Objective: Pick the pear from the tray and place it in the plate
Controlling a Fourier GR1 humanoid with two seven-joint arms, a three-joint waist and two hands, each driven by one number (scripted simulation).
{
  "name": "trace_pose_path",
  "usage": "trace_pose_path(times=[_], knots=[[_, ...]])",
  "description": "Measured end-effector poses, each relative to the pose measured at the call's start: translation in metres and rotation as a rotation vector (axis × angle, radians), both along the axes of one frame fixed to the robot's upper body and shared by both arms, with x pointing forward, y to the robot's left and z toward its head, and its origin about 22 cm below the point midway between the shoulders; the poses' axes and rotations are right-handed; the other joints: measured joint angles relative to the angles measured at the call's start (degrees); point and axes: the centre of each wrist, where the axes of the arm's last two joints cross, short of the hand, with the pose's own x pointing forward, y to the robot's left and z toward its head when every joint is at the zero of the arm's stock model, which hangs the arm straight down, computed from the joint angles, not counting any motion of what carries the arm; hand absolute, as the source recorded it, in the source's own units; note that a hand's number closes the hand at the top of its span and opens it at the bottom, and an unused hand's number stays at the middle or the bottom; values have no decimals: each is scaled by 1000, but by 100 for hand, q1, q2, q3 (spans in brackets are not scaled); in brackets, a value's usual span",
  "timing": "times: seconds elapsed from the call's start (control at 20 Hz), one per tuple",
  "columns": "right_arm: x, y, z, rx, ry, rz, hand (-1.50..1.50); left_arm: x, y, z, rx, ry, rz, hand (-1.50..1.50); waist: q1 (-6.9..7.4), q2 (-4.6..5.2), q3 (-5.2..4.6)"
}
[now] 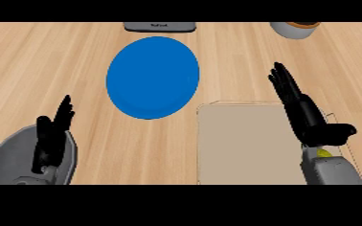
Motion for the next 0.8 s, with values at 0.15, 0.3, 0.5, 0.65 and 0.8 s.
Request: trace_pose_path(times=[0.15, 0.3, 0.5, 0.65, 0.8], knots=[[5, -6, -2, 123, 108, -28, 150, 1, 0, 5, -6, -54, -49, 0, -12, 43, 47], [8, -15, -13, 325, 296, -79, 150, 10, -4, 17, -5, -142, -116, 0, -37, 84, 71], [5, -56, -15, 175, 423, -310, -150, 11, -12, 20, -45, -187, -206, 0, -72, 101, 54], [-4, -57, -21, 266, 468, -437, -150, 12, -9, 19, -59, -209, -239, 0, -102, 87, 72], [-17, -55, -5, 288, 459, -491, -150, 12, -6, 14, -70, -220, -254, 0, -104, 78, 81]])
